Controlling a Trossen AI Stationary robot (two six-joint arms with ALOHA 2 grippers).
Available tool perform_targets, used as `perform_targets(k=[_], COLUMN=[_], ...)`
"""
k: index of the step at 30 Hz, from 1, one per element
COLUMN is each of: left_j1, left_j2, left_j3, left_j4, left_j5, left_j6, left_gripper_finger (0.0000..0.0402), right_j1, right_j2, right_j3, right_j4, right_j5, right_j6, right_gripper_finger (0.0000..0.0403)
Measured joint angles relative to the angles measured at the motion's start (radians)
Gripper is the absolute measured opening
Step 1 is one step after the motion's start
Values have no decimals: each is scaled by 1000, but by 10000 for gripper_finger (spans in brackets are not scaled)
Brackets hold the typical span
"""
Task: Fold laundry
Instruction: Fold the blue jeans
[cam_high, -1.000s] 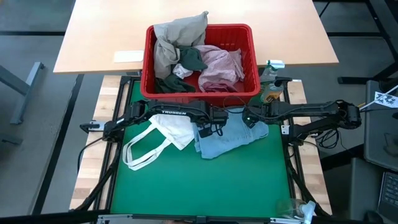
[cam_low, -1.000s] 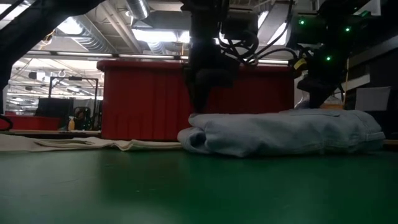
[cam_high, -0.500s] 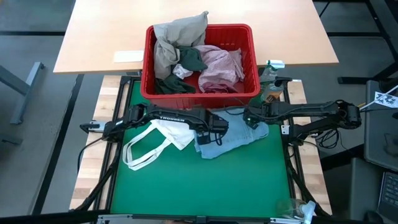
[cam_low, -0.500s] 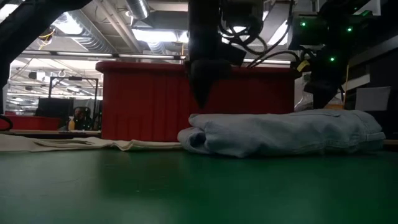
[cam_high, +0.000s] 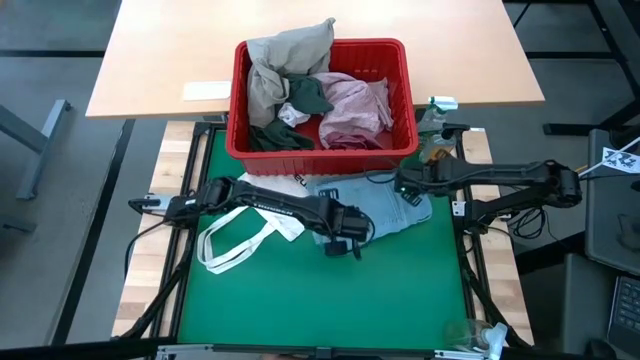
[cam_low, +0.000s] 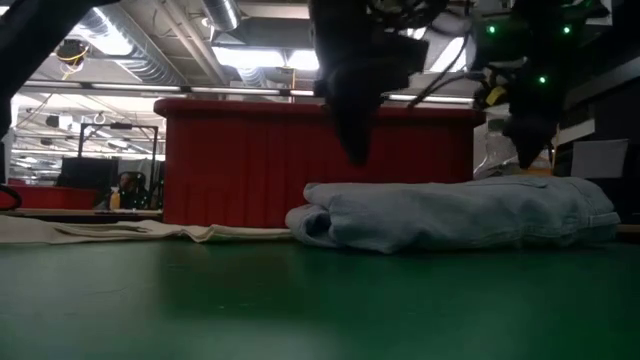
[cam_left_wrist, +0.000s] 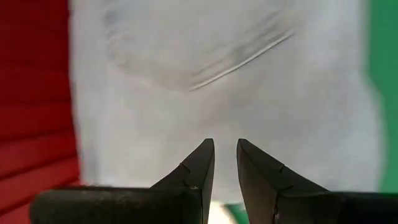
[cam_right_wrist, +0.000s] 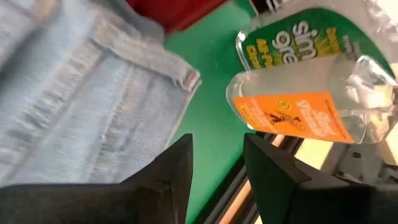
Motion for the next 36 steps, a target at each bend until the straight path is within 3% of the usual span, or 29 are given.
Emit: perform_targets(k=[9,18,28,31,36], left_j1=[-28,-31,-18,-22,-57], left_j2=[0,45,75,71,72], left_j3=[0,-2,-152,-186,-187], left_j4=[106,154,281,333,351], left_j5=[33,25,56,96,125], left_j6=[2,0,-1,-1,-1], left_gripper_finger=[66,66,66,66,66], right_j1=[0,0,0,-1,-2], right_j2=[-2,-2,9,9,6], right_j3=[35,-6,-273,-335,-377], right_j4=[18,174,580,609,595], right_j5=[-234,-212,-226,-294,-498], right_j6=[-2,-3,-1,2,2], right_gripper_finger=[143,143,143,143,143])
